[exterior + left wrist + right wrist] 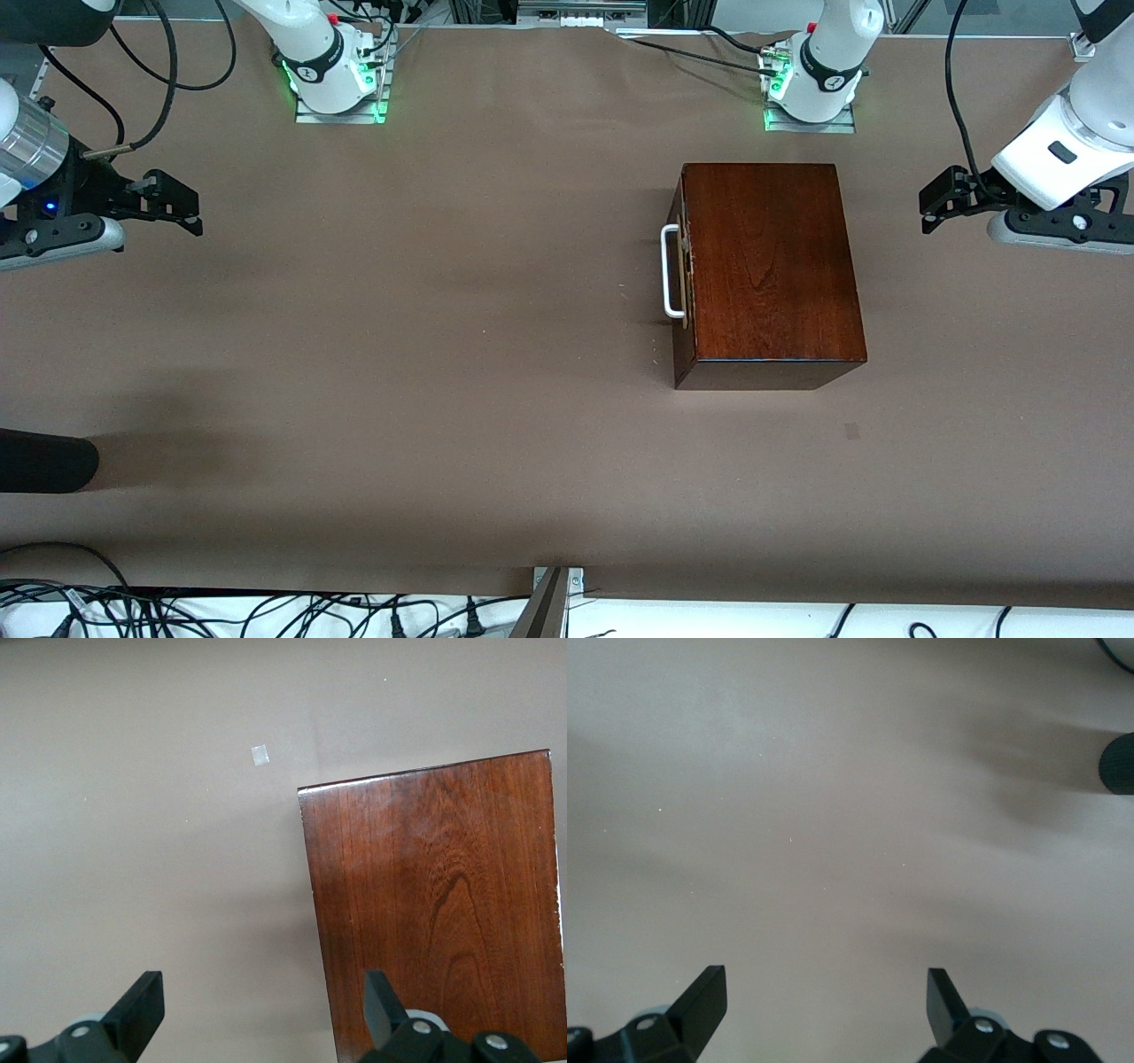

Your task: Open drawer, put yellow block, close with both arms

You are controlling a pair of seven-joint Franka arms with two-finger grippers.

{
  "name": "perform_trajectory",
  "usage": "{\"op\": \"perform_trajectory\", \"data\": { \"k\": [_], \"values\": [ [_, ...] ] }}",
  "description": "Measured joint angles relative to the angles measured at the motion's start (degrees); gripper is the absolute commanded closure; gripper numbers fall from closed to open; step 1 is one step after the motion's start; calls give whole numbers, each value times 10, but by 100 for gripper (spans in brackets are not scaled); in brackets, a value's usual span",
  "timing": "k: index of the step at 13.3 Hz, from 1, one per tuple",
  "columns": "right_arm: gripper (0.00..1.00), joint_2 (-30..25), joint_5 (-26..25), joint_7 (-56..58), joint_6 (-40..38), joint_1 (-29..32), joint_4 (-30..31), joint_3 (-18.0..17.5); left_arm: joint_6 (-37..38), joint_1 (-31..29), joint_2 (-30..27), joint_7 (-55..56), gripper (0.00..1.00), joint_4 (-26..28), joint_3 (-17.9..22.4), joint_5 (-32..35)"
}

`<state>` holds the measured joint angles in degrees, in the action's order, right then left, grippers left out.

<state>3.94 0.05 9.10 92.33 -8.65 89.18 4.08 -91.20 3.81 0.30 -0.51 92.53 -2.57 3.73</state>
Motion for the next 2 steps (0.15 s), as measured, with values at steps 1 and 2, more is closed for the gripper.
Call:
{"op": "perform_trajectory", "data": {
  "k": [1,2],
  "values": [
    [0,0,0,0,0,0,0,0,0,0,-1,0,0,2,0,0],
    [0,0,0,0,0,0,0,0,0,0,-2,0,0,4,0,0]
  ]
}}
